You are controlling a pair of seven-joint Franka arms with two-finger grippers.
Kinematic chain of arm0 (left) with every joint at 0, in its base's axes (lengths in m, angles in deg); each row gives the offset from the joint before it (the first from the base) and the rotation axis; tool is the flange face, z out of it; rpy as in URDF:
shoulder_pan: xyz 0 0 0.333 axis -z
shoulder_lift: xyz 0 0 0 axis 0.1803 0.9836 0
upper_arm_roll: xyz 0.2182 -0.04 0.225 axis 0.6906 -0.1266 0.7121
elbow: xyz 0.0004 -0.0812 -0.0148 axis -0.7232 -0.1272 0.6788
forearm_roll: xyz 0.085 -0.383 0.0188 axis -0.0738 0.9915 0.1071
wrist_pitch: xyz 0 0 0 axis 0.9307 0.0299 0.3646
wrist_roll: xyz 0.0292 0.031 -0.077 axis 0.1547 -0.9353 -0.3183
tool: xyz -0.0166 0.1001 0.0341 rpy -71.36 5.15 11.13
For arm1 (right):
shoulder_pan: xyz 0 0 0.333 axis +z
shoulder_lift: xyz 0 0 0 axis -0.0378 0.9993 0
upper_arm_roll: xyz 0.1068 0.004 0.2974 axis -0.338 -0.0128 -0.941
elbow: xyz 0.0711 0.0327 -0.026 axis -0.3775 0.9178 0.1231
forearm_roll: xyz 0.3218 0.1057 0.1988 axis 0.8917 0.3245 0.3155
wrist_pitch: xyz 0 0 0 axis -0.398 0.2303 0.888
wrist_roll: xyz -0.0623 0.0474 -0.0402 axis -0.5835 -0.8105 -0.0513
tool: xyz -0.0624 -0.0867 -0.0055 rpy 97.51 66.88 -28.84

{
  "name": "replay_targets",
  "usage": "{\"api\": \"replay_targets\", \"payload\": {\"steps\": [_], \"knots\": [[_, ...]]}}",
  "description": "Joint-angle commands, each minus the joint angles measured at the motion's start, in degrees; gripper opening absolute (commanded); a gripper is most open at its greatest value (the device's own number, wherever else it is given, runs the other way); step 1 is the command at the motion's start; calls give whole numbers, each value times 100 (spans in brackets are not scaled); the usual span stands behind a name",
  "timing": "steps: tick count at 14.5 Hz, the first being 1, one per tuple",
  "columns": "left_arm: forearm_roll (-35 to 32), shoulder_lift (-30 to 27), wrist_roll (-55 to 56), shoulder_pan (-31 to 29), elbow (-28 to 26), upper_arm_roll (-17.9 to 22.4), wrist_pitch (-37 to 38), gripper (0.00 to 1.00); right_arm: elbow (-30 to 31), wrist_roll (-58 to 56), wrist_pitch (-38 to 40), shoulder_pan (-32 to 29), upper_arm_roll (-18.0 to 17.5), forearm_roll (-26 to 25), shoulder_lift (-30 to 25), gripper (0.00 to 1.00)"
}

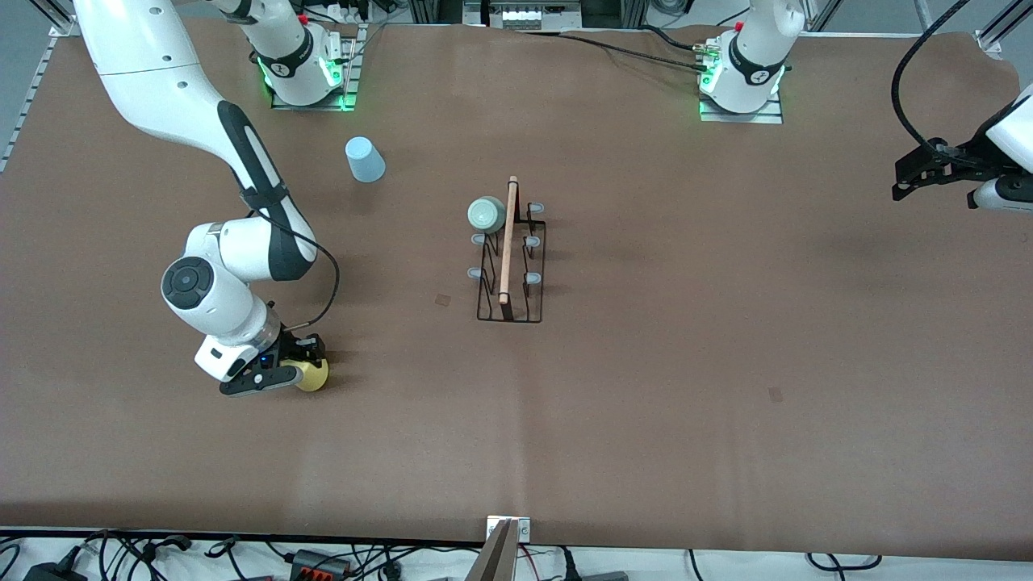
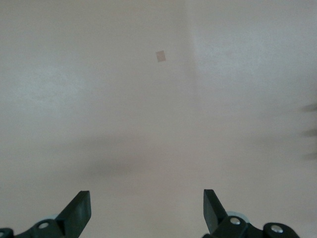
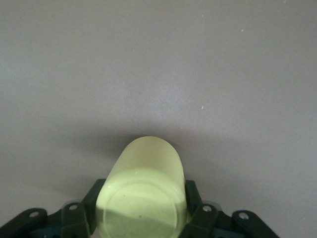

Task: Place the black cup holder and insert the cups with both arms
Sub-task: 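Carry the yellow cup to the rack and lower it onto a peg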

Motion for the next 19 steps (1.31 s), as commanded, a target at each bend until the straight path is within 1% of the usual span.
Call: {"api": "replay_targets", "payload": {"steps": [1, 3, 5, 7, 10, 12, 13, 15, 19], "knots": [[70, -13, 47, 53, 27, 44, 22, 100, 99, 331, 613, 228, 40, 107, -678, 20], [70, -13, 47, 53, 27, 44, 31, 100, 99, 1540, 1237, 693, 40, 98, -1213, 19], [70, -13, 38, 53, 27, 44, 31, 100, 90, 2640, 1765, 1010, 5, 81, -1680, 19], [70, -13, 38, 53, 27, 44, 31, 100, 81, 3887, 1890, 1422, -30, 63, -1892, 19], [70, -13, 38, 53, 27, 44, 22, 100, -181, 5480, 1890, 2012, -109, 2, -1850, 19], [70, -13, 38, 53, 27, 44, 31, 100, -244, 6246, 1847, 2372, -109, -33, -1736, 19], [70, -13, 38, 53, 27, 44, 31, 100, -244, 6571, 1829, 2531, -109, -156, -1674, 19], [70, -13, 38, 53, 27, 44, 31, 100, -262, 6934, 1829, 2690, -109, -332, -1568, 20], [70, -13, 47, 53, 27, 44, 31, 100, -279, 6979, 1811, 2840, -109, -464, -1375, 20]]}}
